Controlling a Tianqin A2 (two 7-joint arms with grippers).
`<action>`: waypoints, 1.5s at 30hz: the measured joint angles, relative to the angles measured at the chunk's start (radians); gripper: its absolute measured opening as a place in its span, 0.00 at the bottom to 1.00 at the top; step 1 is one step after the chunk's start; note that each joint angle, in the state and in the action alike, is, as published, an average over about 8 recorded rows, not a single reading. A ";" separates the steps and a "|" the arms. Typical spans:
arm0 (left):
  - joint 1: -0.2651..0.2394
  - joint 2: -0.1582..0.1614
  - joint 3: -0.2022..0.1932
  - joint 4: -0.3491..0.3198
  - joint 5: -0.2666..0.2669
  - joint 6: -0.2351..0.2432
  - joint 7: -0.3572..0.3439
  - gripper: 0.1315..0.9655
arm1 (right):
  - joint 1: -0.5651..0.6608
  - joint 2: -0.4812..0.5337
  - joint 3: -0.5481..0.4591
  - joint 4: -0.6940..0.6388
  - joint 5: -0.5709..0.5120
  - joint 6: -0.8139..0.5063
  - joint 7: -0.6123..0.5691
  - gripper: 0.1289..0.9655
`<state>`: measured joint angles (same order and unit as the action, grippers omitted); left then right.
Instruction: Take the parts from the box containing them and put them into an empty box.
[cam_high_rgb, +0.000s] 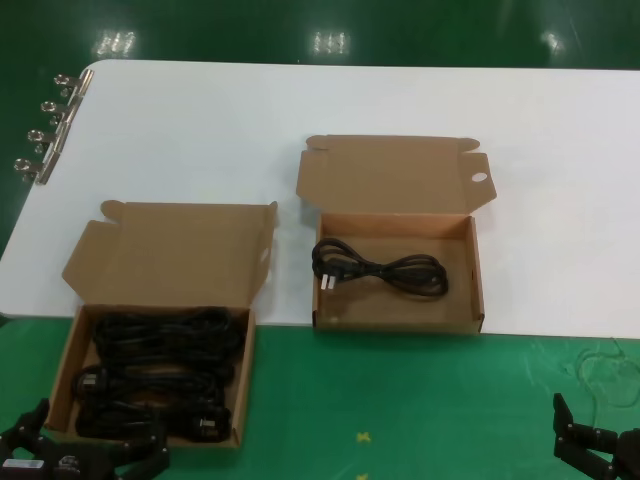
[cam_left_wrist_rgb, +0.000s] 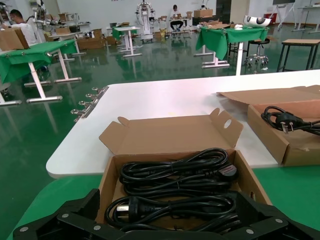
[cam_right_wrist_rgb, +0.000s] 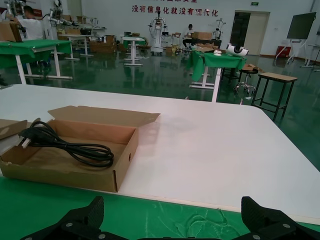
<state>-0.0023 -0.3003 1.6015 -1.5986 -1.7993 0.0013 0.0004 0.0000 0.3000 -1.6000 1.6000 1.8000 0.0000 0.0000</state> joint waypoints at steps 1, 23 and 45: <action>0.000 0.000 0.000 0.000 0.000 0.000 0.000 1.00 | 0.000 0.000 0.000 0.000 0.000 0.000 0.000 1.00; 0.000 0.000 0.000 0.000 0.000 0.000 0.000 1.00 | 0.000 0.000 0.000 0.000 0.000 0.000 0.000 1.00; 0.000 0.000 0.000 0.000 0.000 0.000 0.000 1.00 | 0.000 0.000 0.000 0.000 0.000 0.000 0.000 1.00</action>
<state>-0.0023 -0.3003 1.6015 -1.5986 -1.7993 0.0013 0.0004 0.0000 0.3000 -1.6000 1.6000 1.8000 0.0000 0.0000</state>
